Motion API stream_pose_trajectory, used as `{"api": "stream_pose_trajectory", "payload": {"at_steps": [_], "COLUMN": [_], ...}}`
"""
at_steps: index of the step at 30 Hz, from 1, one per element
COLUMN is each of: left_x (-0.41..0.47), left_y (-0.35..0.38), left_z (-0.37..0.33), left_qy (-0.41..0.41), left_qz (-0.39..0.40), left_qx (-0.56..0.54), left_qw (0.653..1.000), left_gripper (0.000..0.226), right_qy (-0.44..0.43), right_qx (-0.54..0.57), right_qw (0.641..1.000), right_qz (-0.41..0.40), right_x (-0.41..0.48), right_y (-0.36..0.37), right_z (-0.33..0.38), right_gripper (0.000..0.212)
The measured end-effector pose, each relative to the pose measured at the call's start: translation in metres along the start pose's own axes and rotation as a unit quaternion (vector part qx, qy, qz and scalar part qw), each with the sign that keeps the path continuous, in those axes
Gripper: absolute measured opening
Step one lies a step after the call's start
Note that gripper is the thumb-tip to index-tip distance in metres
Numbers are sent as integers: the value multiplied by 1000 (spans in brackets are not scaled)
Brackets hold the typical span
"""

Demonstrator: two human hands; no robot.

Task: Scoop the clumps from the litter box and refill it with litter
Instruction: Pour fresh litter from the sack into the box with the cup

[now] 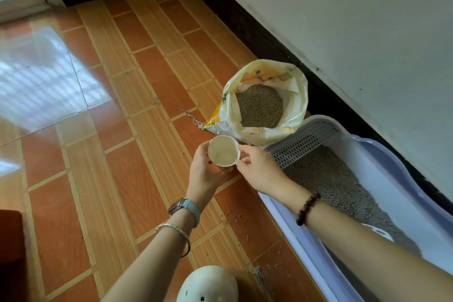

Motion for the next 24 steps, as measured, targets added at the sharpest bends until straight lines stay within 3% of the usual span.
{"api": "stream_pose_trajectory", "payload": {"at_steps": [8, 13, 18, 24], "left_x": [9, 7, -4, -37], "left_y": [-1, -3, -16, -54], "left_z": [3, 4, 5, 4], "left_qy": [-7, -5, -39, -163], "left_qz": [-4, -7, -15, -124], "left_qx": [0, -2, -19, -133], "left_qw": [1000, 1000, 999, 970], "left_gripper": [77, 76, 74, 28], "right_qy": [-18, -18, -16, -25], "right_qx": [-17, 18, 86, 178], "right_qw": [1000, 999, 996, 981], "right_qz": [10, 24, -7, -72], "right_x": [7, 5, -6, -30], "right_y": [-3, -1, -13, -38], "right_z": [4, 1, -11, -31], "right_gripper": [39, 48, 39, 19]}}
Point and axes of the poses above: each hand's wrist, its own x-axis towards the middle knuckle, its own y-axis out of the palm, z = x × y, the point moved 9 cm from there along x, towards the middle knuckle, and after that the axes turned 14 degrees about -x, right-handed, at the moved point
